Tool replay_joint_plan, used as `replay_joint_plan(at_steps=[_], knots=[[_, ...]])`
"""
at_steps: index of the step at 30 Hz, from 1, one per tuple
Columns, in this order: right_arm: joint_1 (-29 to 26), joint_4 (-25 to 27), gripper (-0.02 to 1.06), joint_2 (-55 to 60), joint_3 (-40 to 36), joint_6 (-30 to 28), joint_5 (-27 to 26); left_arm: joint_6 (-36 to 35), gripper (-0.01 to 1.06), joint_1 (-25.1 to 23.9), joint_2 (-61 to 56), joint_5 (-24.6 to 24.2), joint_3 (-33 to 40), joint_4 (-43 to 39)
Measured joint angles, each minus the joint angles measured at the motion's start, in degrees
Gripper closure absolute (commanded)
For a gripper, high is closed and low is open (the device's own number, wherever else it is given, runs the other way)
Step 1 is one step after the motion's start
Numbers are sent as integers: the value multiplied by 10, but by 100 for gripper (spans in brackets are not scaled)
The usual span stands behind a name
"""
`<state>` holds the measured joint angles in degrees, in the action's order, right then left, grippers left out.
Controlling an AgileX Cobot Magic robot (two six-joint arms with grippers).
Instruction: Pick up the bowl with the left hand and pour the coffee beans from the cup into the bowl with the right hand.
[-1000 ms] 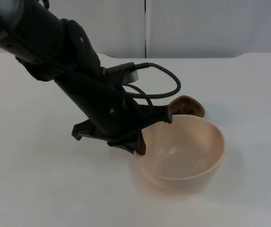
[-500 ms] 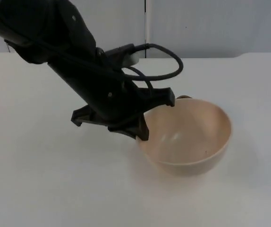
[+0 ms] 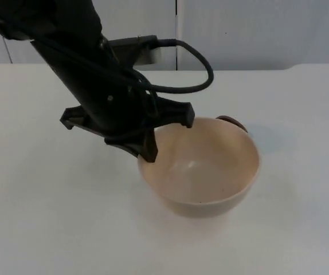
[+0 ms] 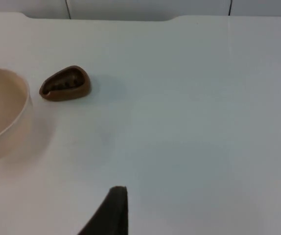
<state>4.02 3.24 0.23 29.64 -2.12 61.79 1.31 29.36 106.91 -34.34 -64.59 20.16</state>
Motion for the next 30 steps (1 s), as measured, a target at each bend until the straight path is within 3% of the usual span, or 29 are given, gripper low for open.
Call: replay_joint_plan(at_steps=[8,18,25,30], knots=[[0,0,-1,0,0,0,0,-9,105,-56,-14,-42,2,-29],[0,0,-1,0,0,0,0,-9,105,-67,-32,-69,2,-50],[0,0,-1,0,0,0,0,-9,105,-67,-39,-67,12,-51],[0,0,-1,0,0,0,0,-9,105,-67,-59,-36,42,-51]])
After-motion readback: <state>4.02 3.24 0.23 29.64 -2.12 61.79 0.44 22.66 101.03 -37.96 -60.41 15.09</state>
